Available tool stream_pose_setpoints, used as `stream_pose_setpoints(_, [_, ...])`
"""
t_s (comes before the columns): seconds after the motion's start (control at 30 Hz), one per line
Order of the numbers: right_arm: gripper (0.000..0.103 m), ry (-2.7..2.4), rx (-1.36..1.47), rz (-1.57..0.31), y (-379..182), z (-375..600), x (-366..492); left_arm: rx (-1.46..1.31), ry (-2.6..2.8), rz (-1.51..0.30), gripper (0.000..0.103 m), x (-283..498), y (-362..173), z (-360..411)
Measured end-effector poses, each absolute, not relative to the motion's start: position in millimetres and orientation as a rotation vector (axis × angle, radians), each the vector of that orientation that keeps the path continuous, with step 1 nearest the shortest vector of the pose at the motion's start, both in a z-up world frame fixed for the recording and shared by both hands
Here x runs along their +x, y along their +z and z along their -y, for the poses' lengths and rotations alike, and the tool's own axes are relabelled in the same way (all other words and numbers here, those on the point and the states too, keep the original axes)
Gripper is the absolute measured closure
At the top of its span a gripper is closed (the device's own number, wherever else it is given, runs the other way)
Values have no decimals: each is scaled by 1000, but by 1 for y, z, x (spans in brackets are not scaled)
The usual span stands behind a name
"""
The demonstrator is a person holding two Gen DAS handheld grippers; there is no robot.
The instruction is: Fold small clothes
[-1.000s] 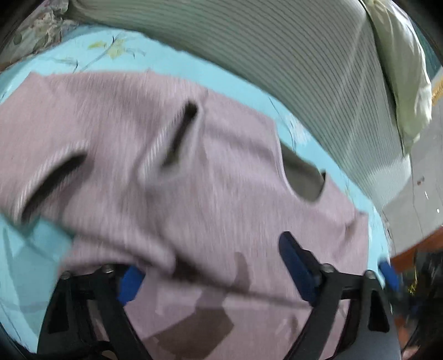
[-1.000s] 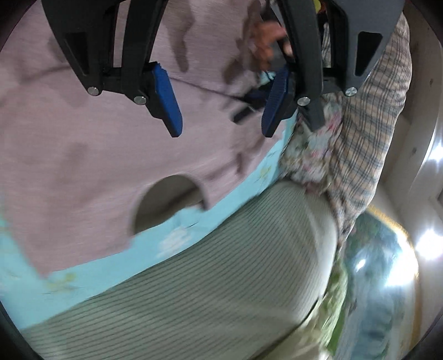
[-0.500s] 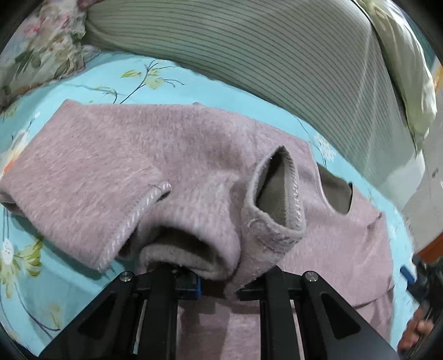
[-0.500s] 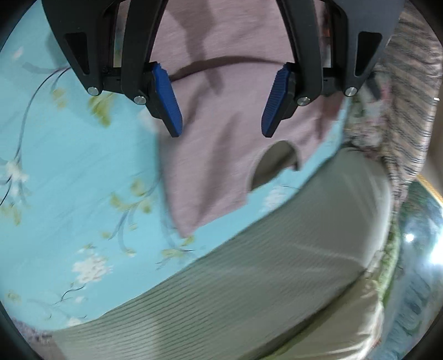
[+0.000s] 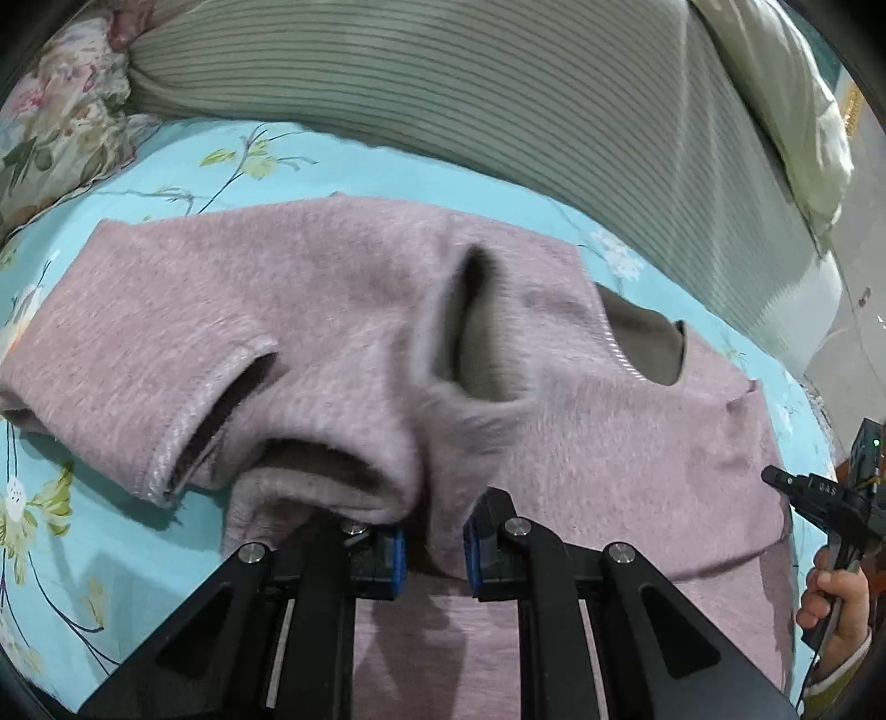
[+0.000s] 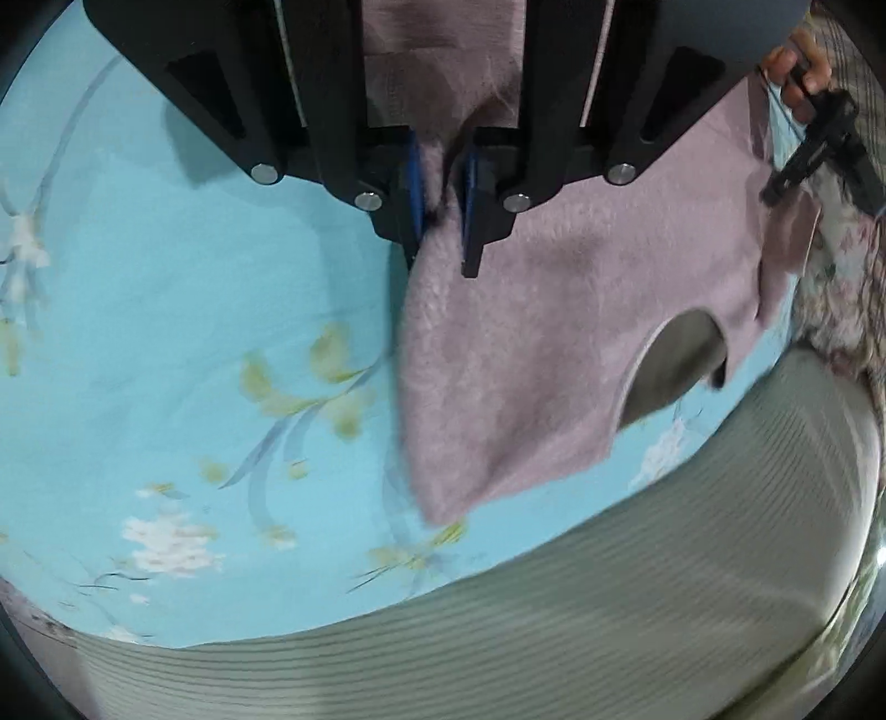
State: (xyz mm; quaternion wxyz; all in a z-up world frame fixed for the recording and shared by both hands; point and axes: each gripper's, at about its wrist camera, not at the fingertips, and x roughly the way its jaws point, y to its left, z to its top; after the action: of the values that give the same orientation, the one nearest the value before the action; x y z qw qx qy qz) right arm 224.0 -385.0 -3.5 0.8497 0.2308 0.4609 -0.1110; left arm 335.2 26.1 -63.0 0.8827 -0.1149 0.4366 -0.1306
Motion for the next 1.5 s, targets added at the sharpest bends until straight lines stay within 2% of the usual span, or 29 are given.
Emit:
stream_pose_setpoints(0.17, [93,-261,483,-986,-1,400,214,-210,-282,-927,88,338,-66,-8])
stream_pose_setpoints(0.33, [93,-164,418,-883,35,365,206,-226,-276,-948,88,338,-75,-8])
stream_pose_setpoints(0.43, [93,-66,423,-970,19,348,216,-203,-270,-947,88,337,-75,-5])
stream_pose_setpoints(0.53, [94,-190,402,-1054,-10,363,214,-156,-221,-930,86,337,-71,-5])
stream_pose_setpoints(0.63, [95,-167,541,-1007,-6,383,196,-185,-217,-917,73,331,-65,-20])
stream_pose_setpoints(0.67, [93,-175,528,-1004,-1,380,193,-192,-217,-911,68,328,-63,-24])
stream_pose_setpoints(0.73, [91,-172,502,-993,9,371,189,-206,-209,-898,66,317,-59,-37])
stream_pose_setpoints(0.77, [86,-133,507,-977,15,364,183,-216,-205,-893,65,311,-57,-42])
stream_pose_setpoints(0.87, [52,-67,494,-948,25,344,175,-238,-170,-886,58,300,-53,-59])
stream_pose_setpoints(0.9, [50,-41,482,-942,26,333,174,-256,-157,-884,57,296,-51,-67])
stream_pose_setpoints(0.97, [50,9,474,-946,27,316,172,-269,-133,-861,56,289,-41,-84])
stream_pose_setpoints(1.07, [50,62,472,-953,28,300,165,-269,-80,-811,48,283,-26,-112])
stream_pose_setpoints(1.23, [50,101,477,-987,19,281,155,-257,-42,-795,42,294,-15,-140])
stream_pose_setpoints(1.3, [50,115,477,-1001,14,270,157,-265,-82,-803,38,303,-14,-138])
stream_pose_setpoints(1.37, [50,131,480,-1020,8,258,157,-250,-109,-807,29,313,-15,-128])
stream_pose_setpoints(1.5, [50,163,472,-1043,4,243,155,-156,-88,-888,29,342,-37,-104])
